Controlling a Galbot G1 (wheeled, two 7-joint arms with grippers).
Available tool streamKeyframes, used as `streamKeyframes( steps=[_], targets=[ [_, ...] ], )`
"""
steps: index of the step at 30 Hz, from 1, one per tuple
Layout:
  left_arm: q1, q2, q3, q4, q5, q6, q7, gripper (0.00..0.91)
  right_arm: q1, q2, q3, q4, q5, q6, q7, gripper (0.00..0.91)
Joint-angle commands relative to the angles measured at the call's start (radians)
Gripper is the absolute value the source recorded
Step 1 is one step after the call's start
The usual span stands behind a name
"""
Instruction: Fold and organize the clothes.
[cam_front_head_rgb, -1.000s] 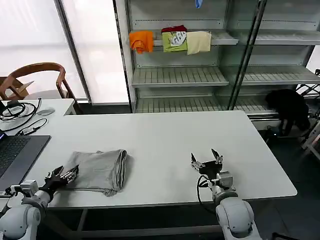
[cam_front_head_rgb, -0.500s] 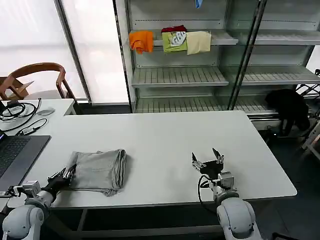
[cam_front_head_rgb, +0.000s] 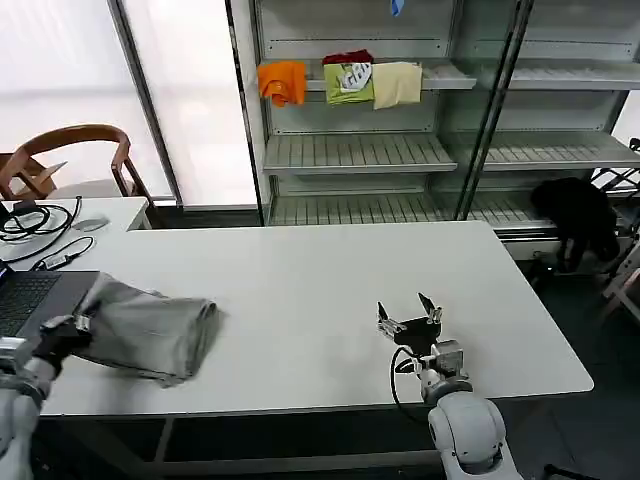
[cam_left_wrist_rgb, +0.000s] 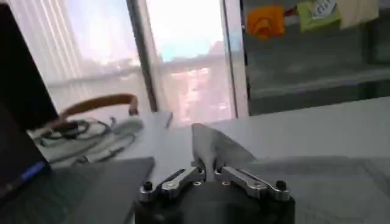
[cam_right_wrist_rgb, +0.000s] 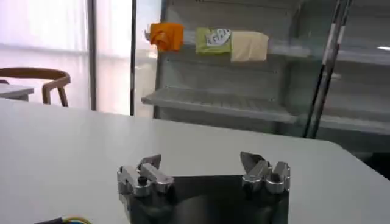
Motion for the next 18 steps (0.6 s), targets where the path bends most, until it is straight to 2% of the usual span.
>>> streamKeyframes(
  steps=[1, 4, 6, 7, 8, 9, 11, 13, 14, 17, 18],
  targets=[
    [-0.108, 0.349, -0.087, -0.048, 0.152, 0.000, 0.055, 0.040, 0.011, 0.004, -0.009, -0.029, 0.004, 0.004, 0.001, 0.907],
    [-0.120, 0.351, -0.049, -0.064, 0.188, -0.003, 0.054, 0.040, 0.011, 0.000, -0.008, -0.033, 0.011, 0.004, 0.001, 0.907],
    [-0.082, 0.289, -0.015, -0.095, 0.212, -0.022, 0.054, 0.040, 0.008, -0.004, -0.002, -0.039, 0.019, 0.008, 0.002, 0.907],
    [-0.059, 0.240, 0.008, -0.119, 0.243, -0.040, 0.057, 0.040, 0.005, -0.005, 0.000, -0.042, 0.022, 0.012, 0.002, 0.907],
    [-0.032, 0.159, 0.051, -0.130, 0.290, -0.070, 0.050, 0.040, 0.000, -0.007, 0.003, -0.046, 0.024, 0.018, 0.003, 0.907],
    [-0.024, 0.122, 0.081, -0.130, 0.308, -0.084, 0.049, 0.040, -0.003, -0.008, 0.004, -0.049, 0.024, 0.021, 0.003, 0.907],
    [0.005, -0.081, 0.195, -0.104, 0.379, -0.137, 0.020, 0.050, -0.014, -0.014, 0.008, -0.057, 0.025, 0.029, 0.004, 0.907],
    [0.019, -0.182, 0.253, -0.054, 0.482, -0.192, 0.000, 0.040, -0.020, -0.021, 0.011, -0.060, 0.025, 0.033, 0.004, 0.907],
    [0.029, -0.274, 0.305, -0.012, 0.543, -0.230, -0.027, 0.050, -0.025, -0.025, 0.015, -0.061, 0.026, 0.035, 0.004, 0.907],
    [0.043, -0.407, 0.409, 0.034, 0.581, -0.253, -0.084, 0.050, -0.031, -0.033, 0.027, -0.065, 0.027, 0.037, 0.005, 0.907],
    [0.045, -0.426, 0.426, 0.032, 0.579, -0.250, -0.094, 0.050, -0.031, -0.033, 0.028, -0.065, 0.028, 0.037, 0.005, 0.907]
  ],
)
